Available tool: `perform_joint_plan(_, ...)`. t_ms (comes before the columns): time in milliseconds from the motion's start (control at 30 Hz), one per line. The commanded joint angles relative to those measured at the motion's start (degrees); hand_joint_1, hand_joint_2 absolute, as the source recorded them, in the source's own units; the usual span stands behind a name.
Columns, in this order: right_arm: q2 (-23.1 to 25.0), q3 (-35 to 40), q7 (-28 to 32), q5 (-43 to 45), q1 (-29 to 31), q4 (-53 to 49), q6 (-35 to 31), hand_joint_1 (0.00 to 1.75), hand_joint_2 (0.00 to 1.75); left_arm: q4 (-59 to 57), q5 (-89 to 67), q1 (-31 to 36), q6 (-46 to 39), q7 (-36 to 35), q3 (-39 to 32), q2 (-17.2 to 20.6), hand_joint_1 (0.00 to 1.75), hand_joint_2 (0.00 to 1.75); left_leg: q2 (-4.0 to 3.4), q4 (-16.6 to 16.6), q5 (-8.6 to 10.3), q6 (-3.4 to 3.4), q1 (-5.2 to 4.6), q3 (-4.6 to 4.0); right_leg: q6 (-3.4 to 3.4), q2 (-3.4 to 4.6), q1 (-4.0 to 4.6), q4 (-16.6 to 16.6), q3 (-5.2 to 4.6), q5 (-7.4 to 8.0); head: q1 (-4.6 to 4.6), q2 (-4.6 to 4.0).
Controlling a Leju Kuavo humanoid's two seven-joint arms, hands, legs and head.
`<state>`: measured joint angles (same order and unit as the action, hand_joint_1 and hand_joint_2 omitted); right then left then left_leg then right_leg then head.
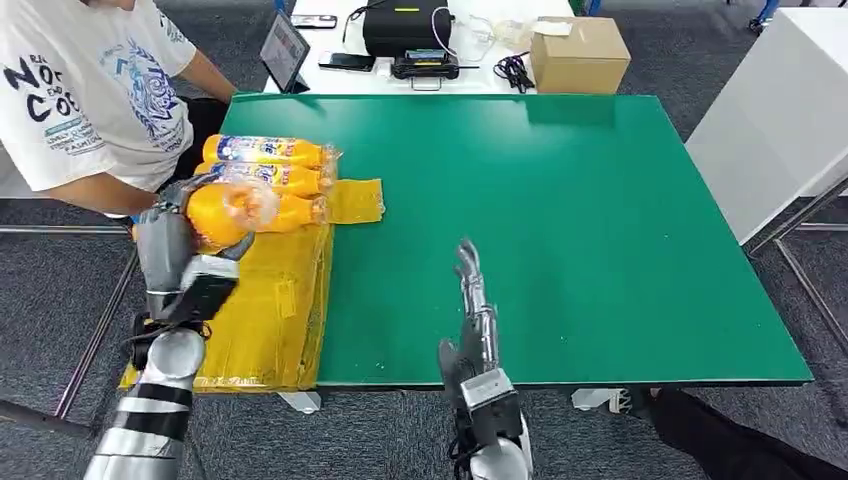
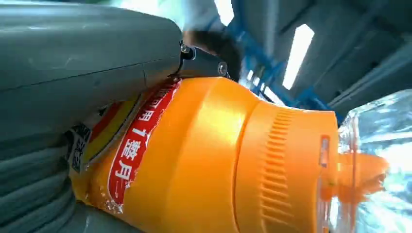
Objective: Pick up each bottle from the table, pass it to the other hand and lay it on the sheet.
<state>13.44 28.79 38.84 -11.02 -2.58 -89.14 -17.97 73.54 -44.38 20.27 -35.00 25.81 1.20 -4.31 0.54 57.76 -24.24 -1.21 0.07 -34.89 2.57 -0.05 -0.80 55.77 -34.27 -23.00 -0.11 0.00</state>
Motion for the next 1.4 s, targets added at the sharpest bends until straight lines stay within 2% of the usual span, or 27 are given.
perform_joint_plan(33, -0.5, 0.7, -0.5, -0.5, 1.1, -3.0, -0.4, 0.00, 1.75, -15.1, -18.5, 4.9, -5.0, -2.0, -5.4, 0.7, 1.75, 1.75, -0.15, 0.0, -0.08, 0.08, 0.04, 0.23, -0.11, 0.10, 0.05, 0.0, 0.18, -0.05, 0.00, 0.00)
perform_joint_plan(67, -1.5, 2.4, -1.6, 0.1, 1.7, -3.2, -1.9, 0.00, 1.75, -18.2, -15.8, 5.5, -5.0, -2.0, -3.7, 2.6, 1.75, 1.75, -0.12, 0.0, -0.04, 0.05, 0.01, 0.14, -0.07, 0.05, 0.02, 0.0, 0.10, -0.03, 0.00, 0.00)
perform_joint_plan(100, -1.2, 2.1, -1.8, -0.6, 1.6, -2.9, -1.5, 0.00, 1.75, -20.8, -22.9, 6.0, -5.0, -4.0, -4.6, 1.4, 1.75, 1.75, -0.11, 0.0, -0.08, 0.07, 0.03, 0.24, -0.10, 0.04, 0.04, 0.0, 0.20, -0.07, 0.02, 0.00)
perform_joint_plan(167, -0.9, 1.6, -1.8, -0.7, 1.6, -2.5, -0.9, 0.00, 1.75, -25.4, -29.2, 7.1, -5.0, -5.9, -4.8, 1.6, 1.75, 1.75, -0.01, -0.1, -0.08, 0.09, 0.04, 0.33, -0.12, -0.05, 0.05, 0.0, 0.31, -0.10, 0.00, 0.00)
perform_joint_plan(200, -0.9, 1.6, -1.8, -0.7, 1.6, -2.5, -0.9, 0.00, 1.75, -25.4, -29.2, 7.1, -5.0, -5.9, -4.8, 1.6, 1.75, 1.75, -0.03, -0.1, -0.03, 0.06, 0.02, 0.21, -0.07, -0.02, 0.03, 0.0, 0.18, -0.05, -0.02, 0.00)
perform_joint_plan(233, -0.7, 1.0, -1.5, -0.3, 1.1, -3.1, -0.3, 0.00, 1.75, -33.8, -29.6, 9.7, -5.0, -7.4, -3.9, 2.5, 1.75, 1.75, -0.07, -0.1, -0.09, 0.09, 0.05, 0.33, -0.12, 0.00, 0.07, -0.1, 0.30, -0.09, 0.02, 0.00)
perform_joint_plan(267, -0.8, 0.8, -1.6, -0.4, 0.8, -3.2, 0.0, 0.00, 1.75, -35.6, -29.7, 10.2, -5.0, -7.7, -3.8, 3.0, 1.75, 1.75, -0.03, -0.1, -0.04, 0.06, 0.02, 0.22, -0.08, -0.02, 0.03, 0.0, 0.20, -0.05, 0.00, 0.00)
perform_joint_plan(300, -0.6, 0.4, -1.5, -0.5, 0.3, -3.3, 0.5, 0.00, 1.75, -39.3, -27.7, 11.3, -1.0, -8.2, -4.2, 3.6, 1.75, 1.75, -0.01, -0.1, -0.05, 0.08, 0.04, 0.28, -0.11, -0.05, 0.06, -0.1, 0.27, -0.07, 0.00, 0.00)
perform_joint_plan(333, -0.6, 0.1, -1.3, -0.5, 0.0, -3.3, 0.9, 0.00, 1.75, -40.8, -27.0, 11.4, -1.5, -7.2, -3.7, 4.4, 1.75, 1.75, 0.01, -0.1, -0.01, 0.05, 0.01, 0.19, -0.08, -0.06, 0.02, 0.0, 0.18, -0.04, 0.00, 0.00)
perform_joint_plan(433, -0.4, -0.6, -1.5, -0.3, -0.1, -2.9, 2.4, 0.00, 1.75, -46.0, -30.3, 12.0, 3.2, -9.7, -1.5, 6.1, 1.75, 1.75, -0.11, -0.1, -0.07, 0.08, 0.04, 0.29, -0.11, 0.06, 0.05, 0.0, 0.25, -0.05, 0.00, 0.00)
perform_joint_plan(567, -0.4, -0.7, -1.5, -0.3, 0.0, -2.8, 2.4, 0.00, 1.75, -46.1, -30.2, 11.8, 3.1, -9.7, -1.5, 6.2, 1.75, 1.75, -0.13, 0.0, -0.07, 0.07, 0.05, 0.21, -0.10, 0.00, 0.06, 0.0, 0.15, -0.06, 0.00, 0.00)
perform_joint_plan(600, -0.6, -0.5, -1.7, -0.3, 0.5, -2.2, 3.8, 0.00, 1.75, -47.0, -34.4, 12.2, 5.1, -9.8, 2.0, 7.5, 1.75, 1.75, -0.12, 0.0, -0.12, 0.10, 0.10, 0.32, -0.14, -0.02, 0.11, 0.0, 0.28, -0.11, 0.02, 0.00)
perform_joint_plan(767, -0.2, -0.3, -1.9, -1.1, 1.5, 0.6, 5.5, 0.00, 1.75, -48.7, -32.9, 13.5, 11.5, -8.3, 1.9, 8.9, 1.75, 1.75, -0.16, 0.0, -0.06, 0.07, 0.05, 0.21, -0.10, 0.10, 0.06, 0.0, 0.16, -0.02, 0.02, 0.00)
perform_joint_plan(933, 0.0, -0.2, -1.9, -1.4, 1.5, 1.4, 6.3, 0.00, 1.75, -49.5, -30.2, 13.6, 16.7, -6.7, 1.0, 8.7, 1.75, 1.75, -0.25, -0.1, -0.04, 0.08, 0.04, 0.34, -0.11, 0.20, 0.05, -0.1, 0.29, 0.03, 0.00, 0.00)
perform_joint_plan(1133, 0.0, 0.1, -1.9, -1.6, 1.5, 1.6, 6.6, 0.00, 1.75, -49.6, -29.5, 13.6, 18.3, -6.6, 1.0, 8.6, 1.75, 1.75, -0.22, -0.1, -0.04, 0.08, 0.03, 0.58, -0.10, 0.16, 0.04, -0.1, 0.46, 0.02, 0.00, 0.00)
perform_joint_plan(1167, 0.1, 0.2, -1.9, -1.6, 1.5, 1.6, 6.6, 0.00, 1.75, -49.7, -29.0, 13.7, 19.1, -6.4, 0.8, 8.5, 1.68, 1.75, -0.28, -0.1, -0.07, 0.10, 0.06, 0.63, -0.13, 0.20, 0.07, -0.1, 0.51, 0.01, 0.00, 0.00)
perform_joint_plan(1200, 0.1, 0.2, -2.0, -1.6, 1.6, 1.8, 6.7, 0.00, 1.75, -49.7, -28.0, 13.5, 20.3, -5.6, 0.6, 8.5, 1.03, 1.75, -0.24, -0.1, -0.05, 0.08, 0.03, 0.61, -0.10, 0.18, 0.04, -0.1, 0.50, 0.02, 0.00, 0.00)
perform_joint_plan(1233, 0.1, 0.3, -2.1, -1.6, 1.6, 1.9, 6.8, 0.00, 1.75, -49.6, -26.2, 13.3, 22.1, -4.9, -0.1, 8.3, 0.80, 1.75, -0.27, -0.1, -0.07, 0.10, 0.05, 0.66, -0.12, 0.20, 0.06, -0.1, 0.55, 0.01, 0.00, 0.00)
perform_joint_plan(1267, 0.1, 0.3, -2.1, -1.6, 1.6, 2.0, 6.7, 0.00, 1.75, -49.5, -26.1, 13.2, 22.1, -4.8, -0.1, 8.3, 0.80, 1.75, -0.23, -0.1, -0.05, 0.07, 0.02, 0.63, -0.09, 0.17, 0.02, -0.1, 0.51, 0.02, 0.00, 0.00)
perform_joint_plan(1300, 0.0, 0.4, -2.2, -1.6, 1.6, 2.3, 6.9, 0.00, 1.75, -49.6, -25.0, 13.0, 23.3, -4.3, -0.4, 8.3, 0.23, 1.75, -0.30, -0.1, -0.07, 0.08, 0.04, 0.67, -0.12, 0.23, 0.05, -0.1, 0.55, 0.02, 0.00, 0.00)
perform_joint_plan(1367, -0.2, 0.5, -3.3, -2.2, 2.1, 3.5, 7.2, 0.00, 1.75, -49.5, -23.6, 12.6, 25.1, -3.2, -0.3, 8.3, 0.00, 1.75, -0.33, -0.2, -0.08, 0.09, 0.03, 0.73, -0.12, 0.26, 0.04, -0.1, 0.60, 0.02, 0.00, 0.00)
perform_joint_plan(1400, 0.1, 0.2, -3.7, -1.8, 2.2, 4.4, 7.4, 0.00, 1.75, -49.5, -22.8, 12.3, 26.0, -2.7, -0.2, 8.3, 0.00, 1.75, -0.36, -0.2, -0.10, 0.10, 0.05, 0.79, -0.14, 0.28, 0.05, -0.1, 0.64, 0.01, 0.00, 0.00)
